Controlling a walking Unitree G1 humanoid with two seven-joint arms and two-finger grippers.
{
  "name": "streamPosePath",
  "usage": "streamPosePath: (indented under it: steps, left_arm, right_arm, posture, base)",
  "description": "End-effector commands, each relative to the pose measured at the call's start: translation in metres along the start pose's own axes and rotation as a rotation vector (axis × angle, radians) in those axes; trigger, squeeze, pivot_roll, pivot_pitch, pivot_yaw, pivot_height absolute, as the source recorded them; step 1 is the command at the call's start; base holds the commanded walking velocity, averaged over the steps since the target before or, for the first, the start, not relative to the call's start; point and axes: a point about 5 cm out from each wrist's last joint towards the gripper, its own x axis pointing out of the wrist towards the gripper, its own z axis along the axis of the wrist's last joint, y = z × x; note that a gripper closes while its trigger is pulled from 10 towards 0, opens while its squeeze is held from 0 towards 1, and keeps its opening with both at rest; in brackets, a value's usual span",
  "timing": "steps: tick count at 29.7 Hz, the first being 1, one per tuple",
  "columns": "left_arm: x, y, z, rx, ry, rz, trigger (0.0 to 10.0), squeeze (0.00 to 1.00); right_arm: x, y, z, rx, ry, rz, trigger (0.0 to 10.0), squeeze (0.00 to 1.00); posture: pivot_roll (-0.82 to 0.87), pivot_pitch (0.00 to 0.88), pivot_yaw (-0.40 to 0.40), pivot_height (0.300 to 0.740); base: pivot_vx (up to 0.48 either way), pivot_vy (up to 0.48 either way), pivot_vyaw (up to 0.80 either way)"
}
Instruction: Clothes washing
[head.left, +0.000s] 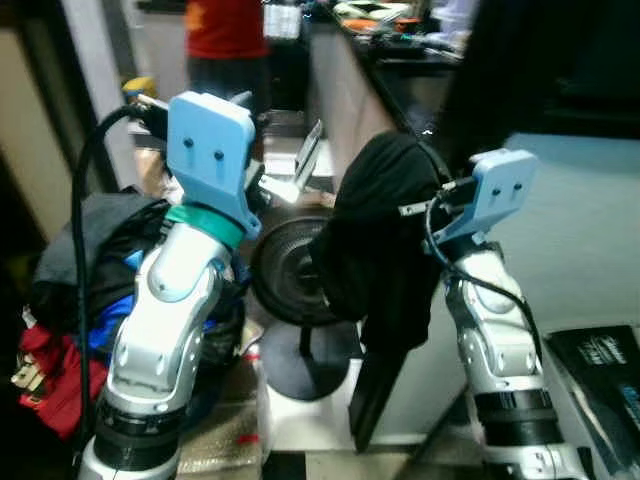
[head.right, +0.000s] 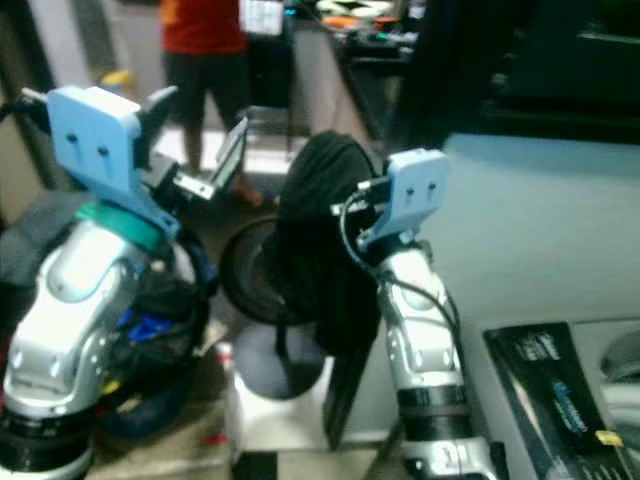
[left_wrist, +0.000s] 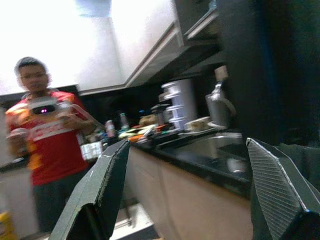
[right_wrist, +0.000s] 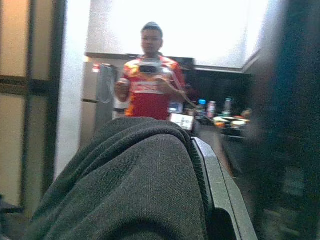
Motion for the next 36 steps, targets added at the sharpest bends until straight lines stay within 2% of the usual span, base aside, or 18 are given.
streamPosePath:
  steps: [1, 12, 20, 36]
  left_arm:
    - [-0.0004, -0.0004, 0.0011, 0.013, -0.001, -0.007, 10.0, 0.0]
    - [0.0, -0.0008, 0.001, 0.011, 0.0, -0.01, 10.0, 0.0]
    - [0.0002, -0.0002, 0.0015, 0.013, -0.001, -0.008, 10.0, 0.0]
    - [0.0002, -0.0005, 0.0007, 0.013, 0.003, -0.008, 10.0, 0.0]
  right_arm:
    - [0.0028, 0.0002, 0.0065, 0.001, -0.035, 0.002, 10.0, 0.0]
    - [0.0032, 0.0005, 0.0076, 0.004, -0.042, 0.004, 10.0, 0.0]
    - [0.0047, 0.0012, 0.0083, 0.01, -0.047, 0.006, 10.0, 0.0]
    - [0.0062, 0.0025, 0.0093, 0.026, -0.052, 0.008, 10.0, 0.0]
  posture:
    - [0.11, 0.0, -0.01, 0.74]
    - [0.11, 0.0, -0.008, 0.74]
    - [0.11, 0.0, -0.008, 0.74]
    - [0.12, 0.0, -0.008, 0.74]
  base:
    - [0.0, 0.0, -0.8]
    - [0.0, 0.0, -0.8]
    - [0.0, 0.0, 0.0]
    - [0.0, 0.0, -0.78]
